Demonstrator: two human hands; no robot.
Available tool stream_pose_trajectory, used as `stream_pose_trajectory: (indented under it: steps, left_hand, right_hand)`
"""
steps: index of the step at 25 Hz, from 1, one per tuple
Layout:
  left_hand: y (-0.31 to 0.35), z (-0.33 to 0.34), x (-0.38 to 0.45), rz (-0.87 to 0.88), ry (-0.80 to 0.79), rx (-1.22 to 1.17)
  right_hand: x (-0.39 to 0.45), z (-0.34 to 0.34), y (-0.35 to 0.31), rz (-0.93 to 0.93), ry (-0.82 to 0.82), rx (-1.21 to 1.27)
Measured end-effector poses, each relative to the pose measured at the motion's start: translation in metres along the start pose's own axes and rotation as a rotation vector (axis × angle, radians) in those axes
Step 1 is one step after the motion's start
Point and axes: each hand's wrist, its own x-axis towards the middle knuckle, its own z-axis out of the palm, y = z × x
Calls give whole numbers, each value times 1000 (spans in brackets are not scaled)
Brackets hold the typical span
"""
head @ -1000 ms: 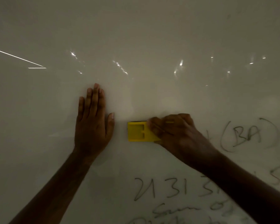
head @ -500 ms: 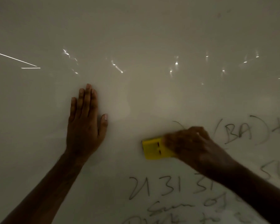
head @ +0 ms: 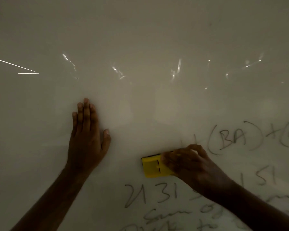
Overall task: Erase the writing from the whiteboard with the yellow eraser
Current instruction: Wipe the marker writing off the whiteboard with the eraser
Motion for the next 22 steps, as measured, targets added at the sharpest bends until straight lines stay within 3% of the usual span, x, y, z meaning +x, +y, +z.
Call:
stream_pose_trajectory:
  steps: [3,9,15,18,22]
  left_hand:
    - [14,2,-1,17,0,1]
    - [53,7,27,95,10,-16]
    - [68,8,32,142,-7,16]
    - [77,8,32,148,-22,29]
    - [94,11,39,154,-40,52]
  right_hand:
    - [-8,-19,27,-4,-13,-54]
    - [57,-23,56,203,168,-74]
    - [-19,-13,31,-31,12,-20]
    - [-48,-31,50,-95,-39,-65]
    - [-24,-48,98,88,93,-96]
